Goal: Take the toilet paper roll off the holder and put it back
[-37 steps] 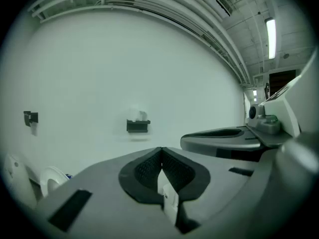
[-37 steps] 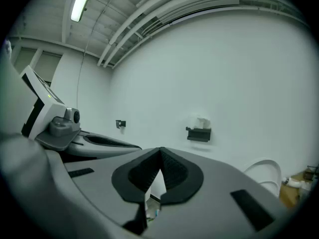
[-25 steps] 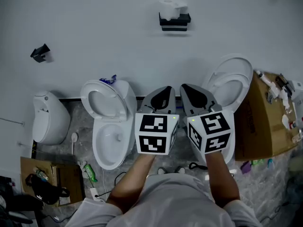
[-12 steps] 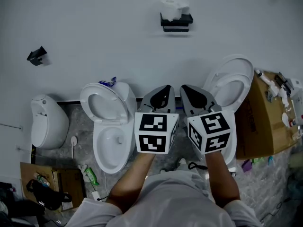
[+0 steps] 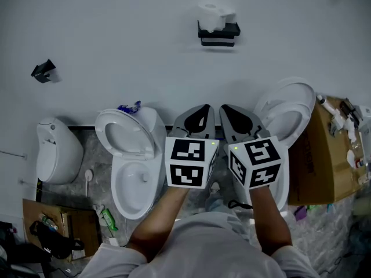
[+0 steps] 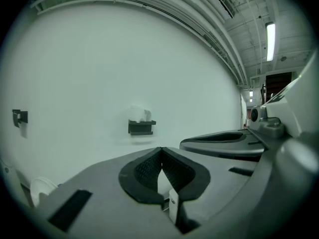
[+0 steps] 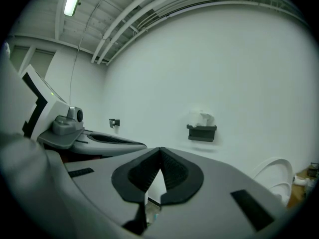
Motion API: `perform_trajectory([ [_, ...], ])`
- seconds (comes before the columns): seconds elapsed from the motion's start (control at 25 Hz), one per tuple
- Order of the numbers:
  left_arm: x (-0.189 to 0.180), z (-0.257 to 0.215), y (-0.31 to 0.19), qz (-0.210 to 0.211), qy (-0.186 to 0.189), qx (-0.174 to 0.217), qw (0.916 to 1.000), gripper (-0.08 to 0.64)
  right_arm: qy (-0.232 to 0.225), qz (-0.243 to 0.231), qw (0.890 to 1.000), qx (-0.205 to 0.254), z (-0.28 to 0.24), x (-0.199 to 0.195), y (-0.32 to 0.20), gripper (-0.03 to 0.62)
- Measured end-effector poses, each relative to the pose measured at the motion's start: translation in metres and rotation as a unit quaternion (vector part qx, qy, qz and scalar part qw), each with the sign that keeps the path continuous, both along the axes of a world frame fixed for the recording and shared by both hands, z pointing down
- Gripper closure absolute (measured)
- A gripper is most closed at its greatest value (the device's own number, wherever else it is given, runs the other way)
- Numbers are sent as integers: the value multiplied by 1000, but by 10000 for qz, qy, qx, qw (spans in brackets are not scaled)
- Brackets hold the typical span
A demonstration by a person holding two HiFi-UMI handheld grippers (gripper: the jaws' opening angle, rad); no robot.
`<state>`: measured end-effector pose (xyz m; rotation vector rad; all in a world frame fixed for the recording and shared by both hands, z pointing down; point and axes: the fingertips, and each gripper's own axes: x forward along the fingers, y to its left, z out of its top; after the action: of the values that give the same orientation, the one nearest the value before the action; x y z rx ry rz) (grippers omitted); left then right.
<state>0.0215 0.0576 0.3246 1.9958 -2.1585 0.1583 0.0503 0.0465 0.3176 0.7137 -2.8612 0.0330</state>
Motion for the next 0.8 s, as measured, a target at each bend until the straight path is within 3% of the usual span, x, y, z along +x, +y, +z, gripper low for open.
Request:
perform_trajectory([
  [0.8, -47, 1, -150, -448, 14, -161, 9989, 555, -95, -490, 9986, -150, -1, -47, -151, 591],
])
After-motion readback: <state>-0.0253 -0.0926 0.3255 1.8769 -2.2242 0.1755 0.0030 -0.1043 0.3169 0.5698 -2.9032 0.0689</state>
